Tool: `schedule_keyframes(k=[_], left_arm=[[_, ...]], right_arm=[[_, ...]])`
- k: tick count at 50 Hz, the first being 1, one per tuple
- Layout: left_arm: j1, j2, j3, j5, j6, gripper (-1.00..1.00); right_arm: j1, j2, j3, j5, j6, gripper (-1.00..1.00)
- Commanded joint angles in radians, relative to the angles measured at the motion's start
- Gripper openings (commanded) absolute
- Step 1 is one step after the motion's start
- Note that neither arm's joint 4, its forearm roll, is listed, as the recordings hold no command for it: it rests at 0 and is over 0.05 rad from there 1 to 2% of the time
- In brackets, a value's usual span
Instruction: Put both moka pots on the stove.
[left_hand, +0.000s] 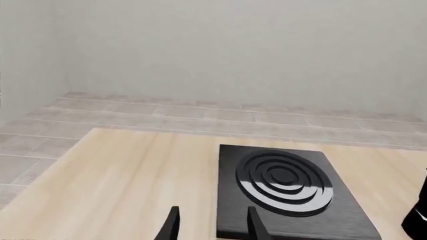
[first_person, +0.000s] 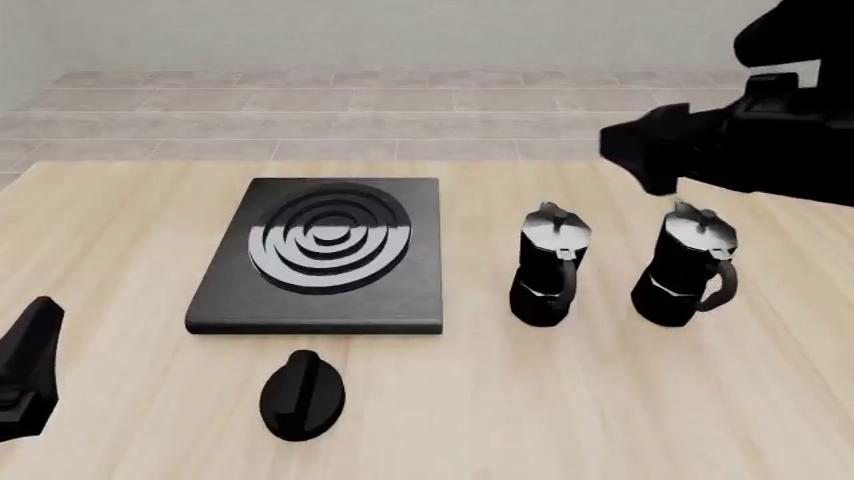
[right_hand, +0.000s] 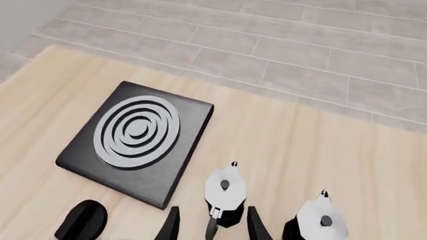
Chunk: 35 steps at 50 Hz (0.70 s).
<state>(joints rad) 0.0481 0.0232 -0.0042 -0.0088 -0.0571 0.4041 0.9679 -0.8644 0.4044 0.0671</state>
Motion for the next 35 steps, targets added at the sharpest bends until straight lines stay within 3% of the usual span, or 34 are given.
schedule_keyframes(k=[1,16,35], left_arm=[[0.005,0.011,0.002,-0.01,-0.005,1.0],[0.006,0.034,0.003,-0.027,-0.009,1.0],[0.004,0.065,0.003,-0.051,-0.017,1.0]], right_arm=[[-0.022,0.083,-0.047,0.058,0.05,1.0],[-0.008,0.159,-0.064,0.074,0.124,1.0],[-0.029,0.226,-0.049,0.031,0.14,1.0]])
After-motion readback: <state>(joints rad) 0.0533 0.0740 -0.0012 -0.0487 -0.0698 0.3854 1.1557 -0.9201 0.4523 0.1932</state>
